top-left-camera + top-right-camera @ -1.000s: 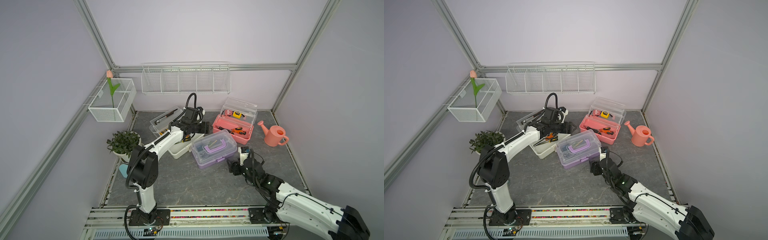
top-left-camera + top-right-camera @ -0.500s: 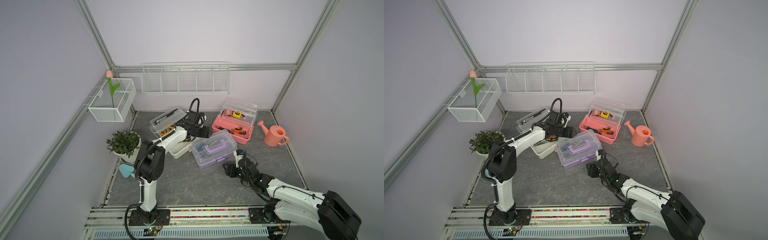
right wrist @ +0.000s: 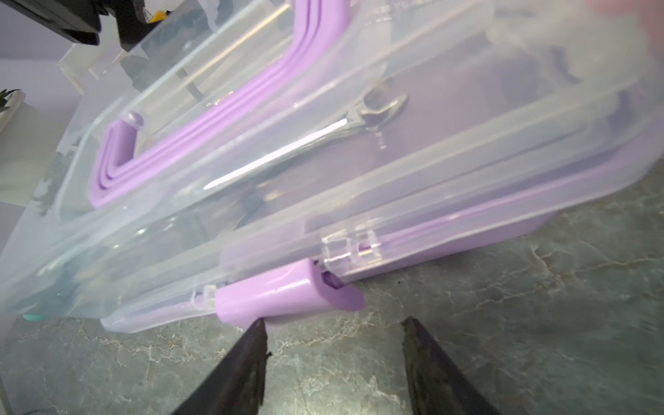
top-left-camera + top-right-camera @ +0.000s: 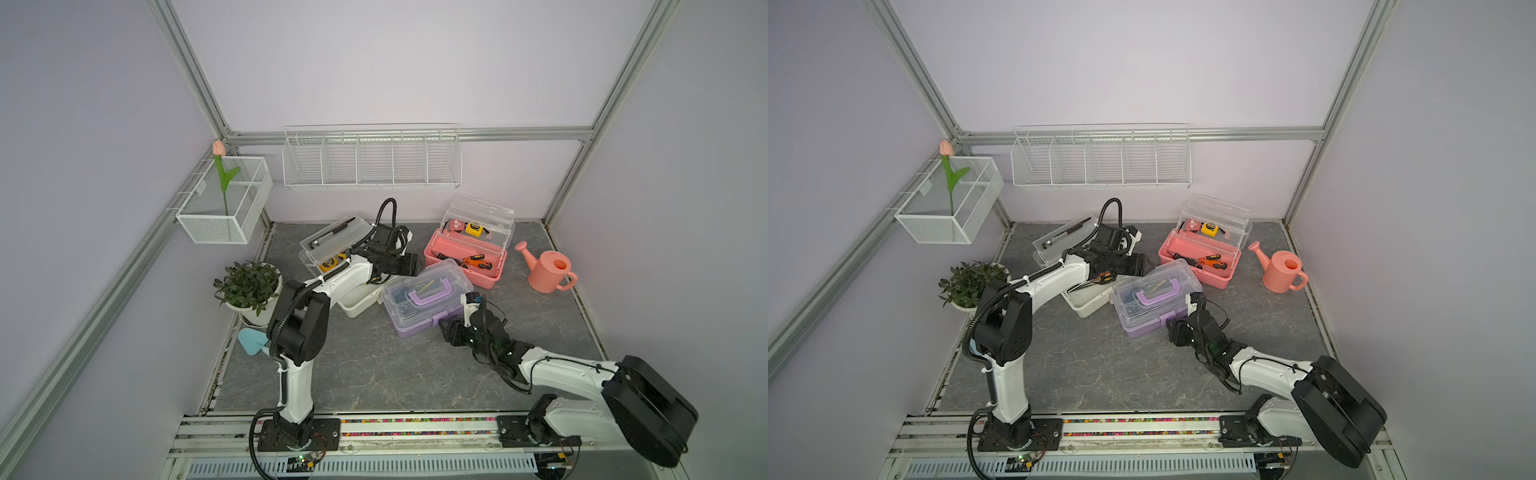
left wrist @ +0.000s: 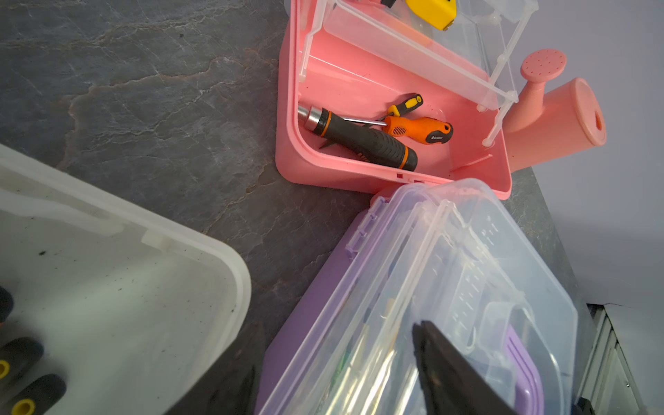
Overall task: Close toolboxes
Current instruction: Adjust the toolbox at the center of the board.
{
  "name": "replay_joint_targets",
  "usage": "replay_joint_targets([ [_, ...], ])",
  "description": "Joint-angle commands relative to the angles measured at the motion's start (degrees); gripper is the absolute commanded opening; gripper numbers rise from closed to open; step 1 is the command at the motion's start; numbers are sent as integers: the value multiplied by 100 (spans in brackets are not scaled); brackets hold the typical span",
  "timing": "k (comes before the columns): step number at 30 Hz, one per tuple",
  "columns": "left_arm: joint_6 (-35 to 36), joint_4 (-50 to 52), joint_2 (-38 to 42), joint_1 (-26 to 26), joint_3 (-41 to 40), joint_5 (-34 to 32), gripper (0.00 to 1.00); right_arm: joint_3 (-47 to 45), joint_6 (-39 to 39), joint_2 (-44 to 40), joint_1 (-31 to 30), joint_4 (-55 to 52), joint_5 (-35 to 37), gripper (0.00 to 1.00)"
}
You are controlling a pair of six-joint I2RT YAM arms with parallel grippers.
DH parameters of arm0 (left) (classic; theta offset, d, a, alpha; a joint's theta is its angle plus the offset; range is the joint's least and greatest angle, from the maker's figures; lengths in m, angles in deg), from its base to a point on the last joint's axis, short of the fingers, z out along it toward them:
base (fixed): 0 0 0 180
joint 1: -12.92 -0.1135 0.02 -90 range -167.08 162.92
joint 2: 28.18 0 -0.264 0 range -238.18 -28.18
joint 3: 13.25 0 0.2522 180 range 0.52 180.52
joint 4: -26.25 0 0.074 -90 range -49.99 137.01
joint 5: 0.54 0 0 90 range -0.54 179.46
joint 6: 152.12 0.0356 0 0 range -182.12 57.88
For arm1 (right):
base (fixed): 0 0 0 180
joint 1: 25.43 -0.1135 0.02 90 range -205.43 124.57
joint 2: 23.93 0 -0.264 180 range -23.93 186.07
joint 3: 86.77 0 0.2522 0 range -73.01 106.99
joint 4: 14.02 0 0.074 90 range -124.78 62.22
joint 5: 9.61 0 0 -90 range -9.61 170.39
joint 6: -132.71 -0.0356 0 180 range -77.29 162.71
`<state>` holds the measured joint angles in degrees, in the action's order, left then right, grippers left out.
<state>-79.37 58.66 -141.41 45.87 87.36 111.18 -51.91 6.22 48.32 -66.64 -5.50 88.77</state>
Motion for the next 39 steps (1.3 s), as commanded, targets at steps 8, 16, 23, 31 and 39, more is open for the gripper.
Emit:
replay_joint_targets([
  [8, -180, 207, 4, 65, -633, 378, 66, 144, -79, 255, 68, 404, -98, 62],
  [16, -381, -36, 82, 149, -972, 601, 65, 114, -326, -57, 115, 396, -147, 62],
  [23, -579, -198, 286, 268, -1235, 713, 63, 123, -337, -287, 171, 159, -194, 62],
  [31, -931, -400, 515, 614, -1534, 765, 62, 207, -227, -256, 413, 54, -504, 61],
  [39, -1562, -924, 894, 738, -1937, 975, 62, 463, 132, -132, 600, -61, -604, 59],
])
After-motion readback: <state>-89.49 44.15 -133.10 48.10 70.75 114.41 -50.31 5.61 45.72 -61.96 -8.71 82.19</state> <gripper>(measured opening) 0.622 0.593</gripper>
